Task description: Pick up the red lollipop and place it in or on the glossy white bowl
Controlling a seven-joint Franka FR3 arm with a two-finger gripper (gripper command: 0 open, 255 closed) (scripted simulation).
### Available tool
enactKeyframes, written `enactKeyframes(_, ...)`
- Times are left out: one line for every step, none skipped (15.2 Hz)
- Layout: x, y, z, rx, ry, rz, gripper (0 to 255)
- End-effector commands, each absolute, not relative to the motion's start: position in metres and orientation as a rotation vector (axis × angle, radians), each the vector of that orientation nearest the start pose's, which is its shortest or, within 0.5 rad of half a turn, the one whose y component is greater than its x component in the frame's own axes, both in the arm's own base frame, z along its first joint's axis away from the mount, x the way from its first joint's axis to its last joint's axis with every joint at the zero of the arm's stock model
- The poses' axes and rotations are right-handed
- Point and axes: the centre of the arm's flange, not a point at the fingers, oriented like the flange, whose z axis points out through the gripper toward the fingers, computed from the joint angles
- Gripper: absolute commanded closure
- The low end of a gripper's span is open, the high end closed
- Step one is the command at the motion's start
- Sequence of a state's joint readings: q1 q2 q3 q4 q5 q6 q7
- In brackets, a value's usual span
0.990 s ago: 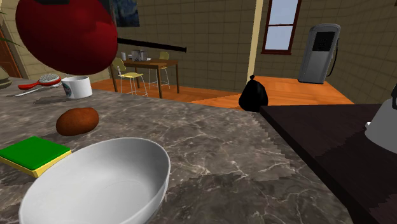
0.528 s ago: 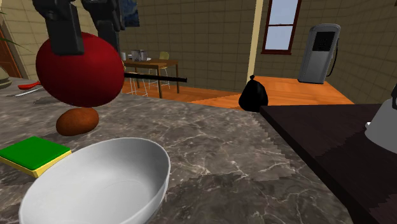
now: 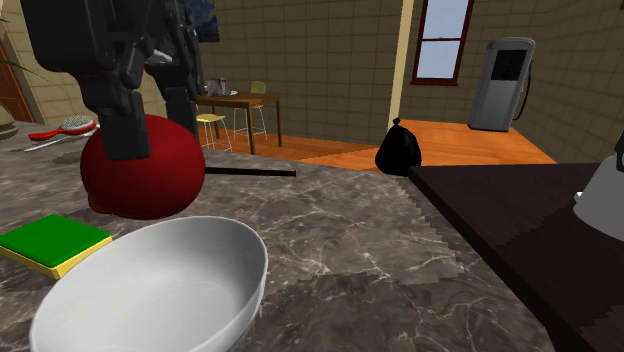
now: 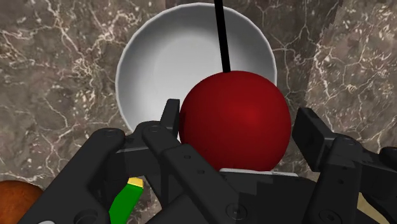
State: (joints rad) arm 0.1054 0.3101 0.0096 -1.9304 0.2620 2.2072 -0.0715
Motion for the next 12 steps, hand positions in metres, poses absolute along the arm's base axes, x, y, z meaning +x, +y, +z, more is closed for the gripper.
enactKeyframes(0.6078, 0.0783, 0.322, -2.931, -0.038, 0.054, 255)
enactKeyframes(0.6078, 0.0783, 0.322, -2.931, -0.038, 0.054, 255)
enactKeyframes(0.6078, 0.0783, 0.322, -2.931, -0.038, 0.054, 255)
enactKeyframes(0.6079, 0.0783, 0.322, -2.931, -0.038, 0.054, 255)
enactKeyframes(0.6079, 0.0783, 0.322, -2.931, -0.038, 0.054, 255)
enactKeyframes(0.6079, 0.0783, 0.322, -2.931, -0.038, 0.054, 255)
enactKeyframes(0.6079, 0.0783, 0.322, -2.931, -0.038, 0.054, 255)
enactKeyframes(0.6079, 0.0783, 0.322, -2.931, -0.038, 0.054, 0)
enactKeyframes(0.6079, 0.0783, 0.322, -2.931, -0.038, 0.054, 0)
enactKeyframes(0.6079, 0.0783, 0.322, -2.931, -0.038, 0.054, 0)
enactKeyframes(0.6079, 0.0783, 0.322, -2.931, -0.038, 0.054, 0)
enactKeyframes(0.6079, 0.0783, 0.322, -2.931, -0.038, 0.054, 0)
